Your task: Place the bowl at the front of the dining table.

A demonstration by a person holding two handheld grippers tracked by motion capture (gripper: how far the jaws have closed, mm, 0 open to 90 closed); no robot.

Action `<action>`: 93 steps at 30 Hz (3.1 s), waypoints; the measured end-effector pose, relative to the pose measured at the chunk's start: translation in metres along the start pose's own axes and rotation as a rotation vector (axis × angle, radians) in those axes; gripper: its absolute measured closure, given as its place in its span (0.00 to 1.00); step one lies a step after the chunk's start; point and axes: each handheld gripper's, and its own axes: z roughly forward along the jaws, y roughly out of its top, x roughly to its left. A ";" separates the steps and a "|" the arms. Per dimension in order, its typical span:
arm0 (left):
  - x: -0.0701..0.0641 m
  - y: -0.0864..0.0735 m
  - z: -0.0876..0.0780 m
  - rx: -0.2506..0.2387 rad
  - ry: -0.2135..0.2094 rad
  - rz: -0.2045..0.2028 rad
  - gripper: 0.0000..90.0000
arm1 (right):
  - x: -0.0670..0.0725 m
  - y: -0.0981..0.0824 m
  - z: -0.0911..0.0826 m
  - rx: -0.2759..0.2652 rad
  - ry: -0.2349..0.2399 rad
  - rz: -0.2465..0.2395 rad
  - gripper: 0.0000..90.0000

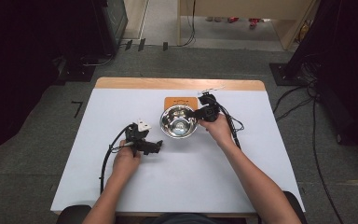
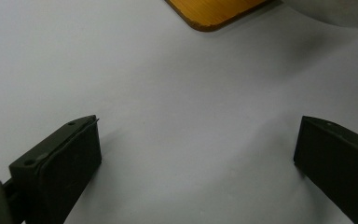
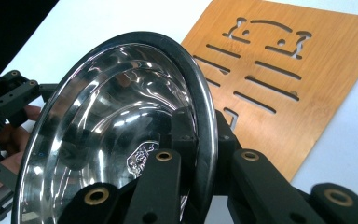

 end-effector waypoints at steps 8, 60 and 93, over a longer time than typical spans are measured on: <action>0.000 0.000 0.000 0.002 0.000 0.002 0.00 | -0.002 0.006 -0.003 -0.024 0.014 0.006 0.95; 0.000 0.000 0.000 -0.002 0.000 -0.001 0.00 | -0.040 0.025 0.018 -0.074 -0.049 0.048 0.95; 0.000 0.000 0.000 -0.003 0.001 -0.002 0.00 | -0.058 0.026 0.030 -0.113 -0.072 0.118 0.94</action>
